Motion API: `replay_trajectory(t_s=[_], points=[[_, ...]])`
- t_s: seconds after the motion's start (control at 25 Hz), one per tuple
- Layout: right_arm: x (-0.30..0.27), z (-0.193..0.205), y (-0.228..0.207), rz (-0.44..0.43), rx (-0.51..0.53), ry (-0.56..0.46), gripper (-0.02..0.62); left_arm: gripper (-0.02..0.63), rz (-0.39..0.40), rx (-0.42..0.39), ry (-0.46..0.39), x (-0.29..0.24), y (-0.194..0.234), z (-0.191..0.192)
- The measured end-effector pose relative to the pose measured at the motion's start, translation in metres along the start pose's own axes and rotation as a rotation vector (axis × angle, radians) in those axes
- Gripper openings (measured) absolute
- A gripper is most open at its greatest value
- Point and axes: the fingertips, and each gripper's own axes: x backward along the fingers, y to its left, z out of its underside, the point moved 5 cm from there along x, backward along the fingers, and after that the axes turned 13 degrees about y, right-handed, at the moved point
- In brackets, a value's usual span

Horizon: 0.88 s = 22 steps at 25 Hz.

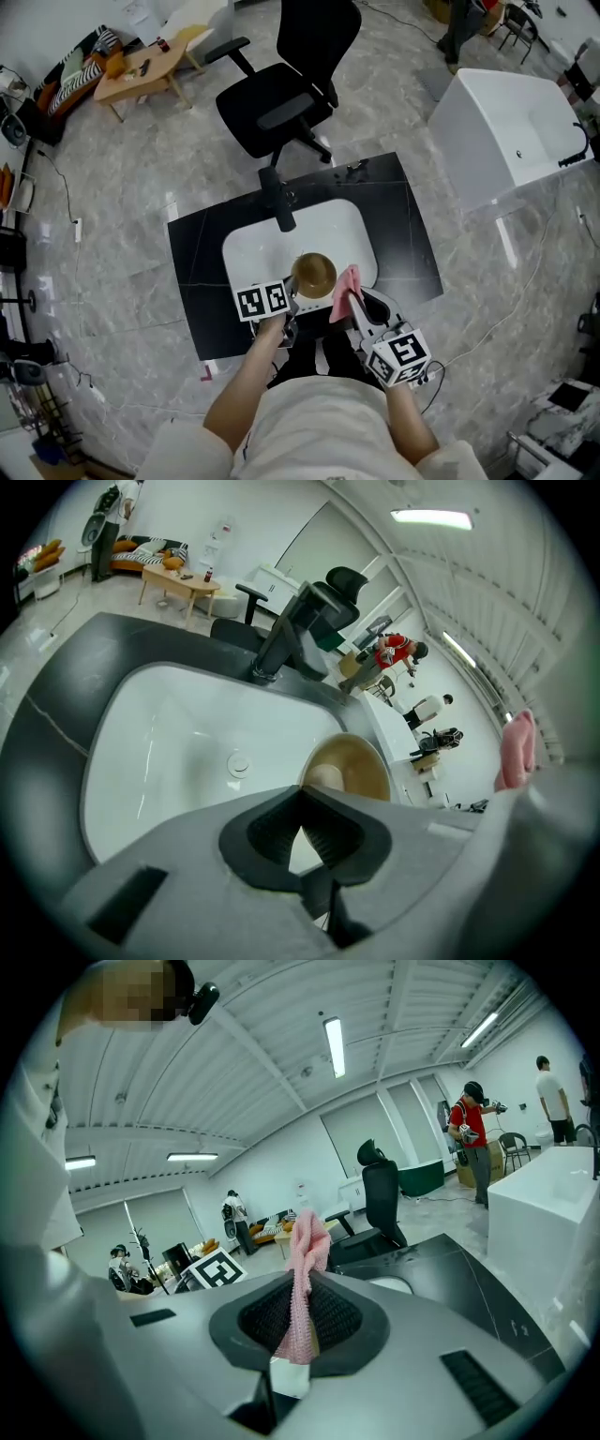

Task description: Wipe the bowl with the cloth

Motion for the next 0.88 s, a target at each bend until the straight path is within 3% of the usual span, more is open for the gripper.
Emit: replay_trajectory(t_s=[0.4, 0.72, 0.88], points=[[0.012, -0.022, 0.028, -0.011, 0.083, -0.015, 0.029, 0.015, -0.006, -0.122, -0.12, 0.07, -0.049, 0.01], [-0.014, -0.025, 0.042, 0.041, 0.177, 0.117, 0.029, 0.015, -0.031, -0.193, -0.205, 0.099, -0.07, 0.01], [-0.025, -0.022, 0.05, 0.054, 0.205, 0.181, 0.029, 0.015, 0.004, -0.224, -0.255, 0.116, -0.082, 0.009]])
